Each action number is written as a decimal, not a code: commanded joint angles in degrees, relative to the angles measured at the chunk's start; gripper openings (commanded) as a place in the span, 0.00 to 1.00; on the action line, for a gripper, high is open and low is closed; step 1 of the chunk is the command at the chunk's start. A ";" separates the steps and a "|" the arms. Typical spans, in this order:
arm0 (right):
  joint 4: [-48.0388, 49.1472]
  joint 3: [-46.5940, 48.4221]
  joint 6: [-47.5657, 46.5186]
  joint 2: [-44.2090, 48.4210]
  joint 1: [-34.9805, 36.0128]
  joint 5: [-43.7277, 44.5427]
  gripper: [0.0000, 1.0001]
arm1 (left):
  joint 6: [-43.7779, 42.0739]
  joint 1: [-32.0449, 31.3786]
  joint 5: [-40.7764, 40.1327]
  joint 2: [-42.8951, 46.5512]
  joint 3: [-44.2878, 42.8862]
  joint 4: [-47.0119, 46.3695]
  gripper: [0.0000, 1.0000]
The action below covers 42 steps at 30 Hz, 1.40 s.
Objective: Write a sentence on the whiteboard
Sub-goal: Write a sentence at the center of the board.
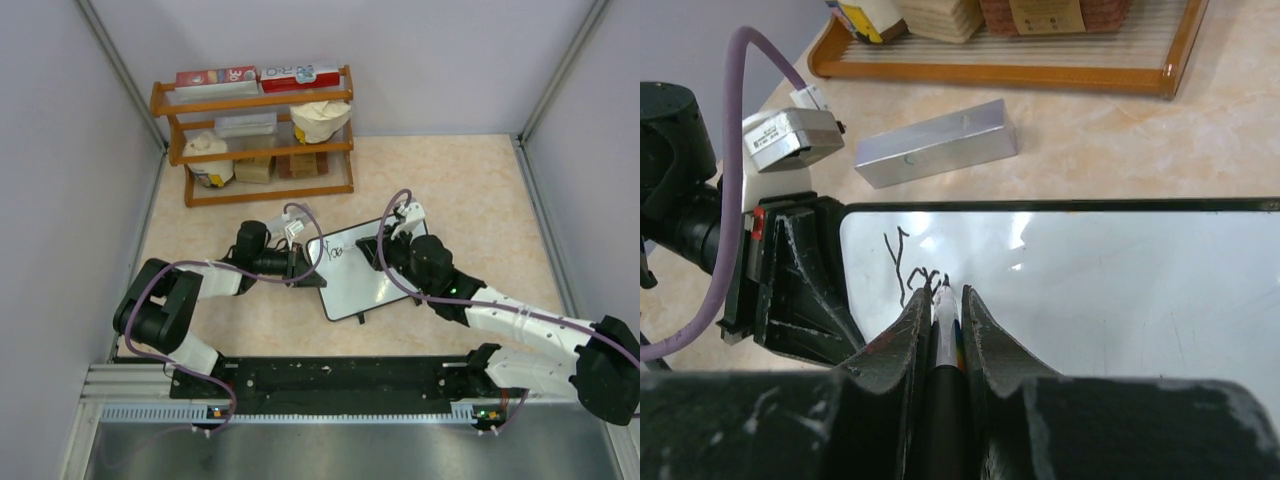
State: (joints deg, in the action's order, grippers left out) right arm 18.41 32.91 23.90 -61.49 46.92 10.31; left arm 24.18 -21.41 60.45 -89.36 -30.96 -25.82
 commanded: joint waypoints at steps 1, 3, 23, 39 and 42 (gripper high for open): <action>-1.80 -1.61 -0.26 0.94 -0.77 -0.20 0.00 | -2.04 -0.30 0.64 0.15 0.55 0.60 0.00; -1.89 -1.88 -0.26 1.29 -0.77 -0.37 0.00 | -2.04 -0.30 0.64 0.15 0.46 0.60 0.00; -1.80 2.16 -0.87 4.10 -0.95 1.47 0.00 | -2.04 -0.30 0.55 0.15 0.46 0.69 0.00; -1.01 5.59 -1.66 1.29 -1.83 1.47 0.00 | -2.04 -0.39 0.64 0.24 0.46 0.69 0.00; -1.19 5.50 -1.66 0.41 -1.83 1.03 0.00 | -2.04 -0.30 0.73 0.24 0.55 0.69 0.00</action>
State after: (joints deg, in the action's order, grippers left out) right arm 15.46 35.81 23.00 -59.94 45.56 11.68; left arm 24.08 -21.43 60.58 -89.36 -30.96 -25.91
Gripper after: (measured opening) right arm 0.114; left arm 0.100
